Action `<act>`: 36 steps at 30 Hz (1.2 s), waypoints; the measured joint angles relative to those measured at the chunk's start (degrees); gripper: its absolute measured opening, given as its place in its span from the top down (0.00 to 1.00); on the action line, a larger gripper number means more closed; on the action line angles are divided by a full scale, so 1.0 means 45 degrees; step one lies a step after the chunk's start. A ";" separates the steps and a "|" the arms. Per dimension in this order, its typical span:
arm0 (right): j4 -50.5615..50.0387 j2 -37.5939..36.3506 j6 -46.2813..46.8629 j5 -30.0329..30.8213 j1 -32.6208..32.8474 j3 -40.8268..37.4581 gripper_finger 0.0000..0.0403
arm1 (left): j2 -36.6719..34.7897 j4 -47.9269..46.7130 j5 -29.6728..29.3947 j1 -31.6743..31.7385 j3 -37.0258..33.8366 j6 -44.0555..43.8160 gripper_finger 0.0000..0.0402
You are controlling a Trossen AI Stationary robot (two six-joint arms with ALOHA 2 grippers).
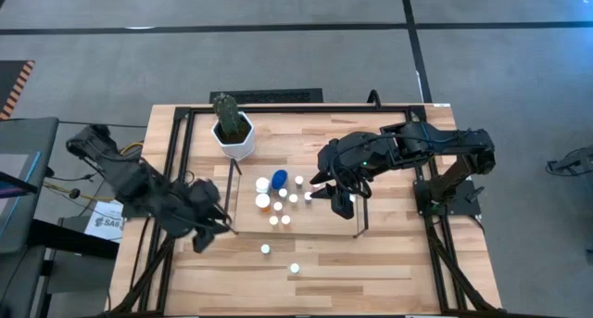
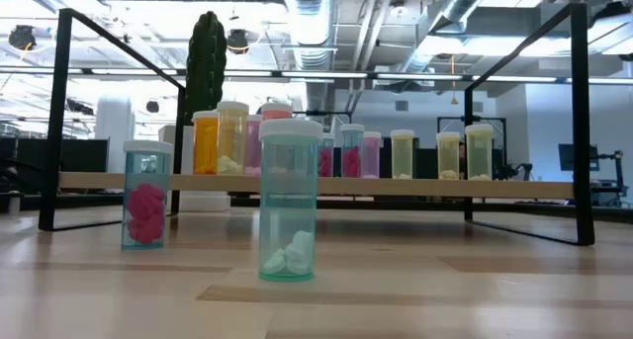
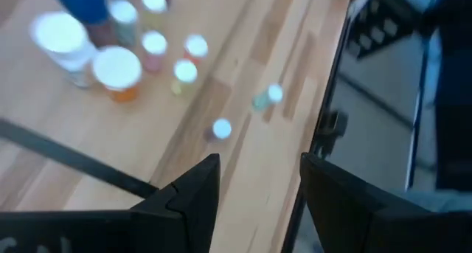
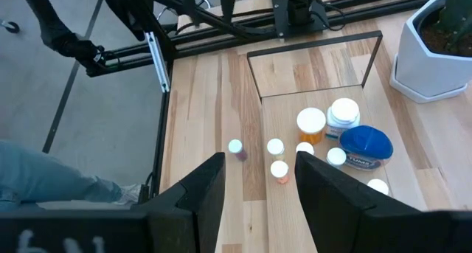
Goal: Pick and place medicine bottles onto shelf by color
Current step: Put the blue pill bottle on the shelf
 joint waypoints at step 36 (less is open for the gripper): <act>0.5552 0.2038 0.0611 0.0290 0.1042 -0.0009 0.54 | -0.1376 -0.3797 0.0348 -0.1632 -0.0010 -0.4098 0.57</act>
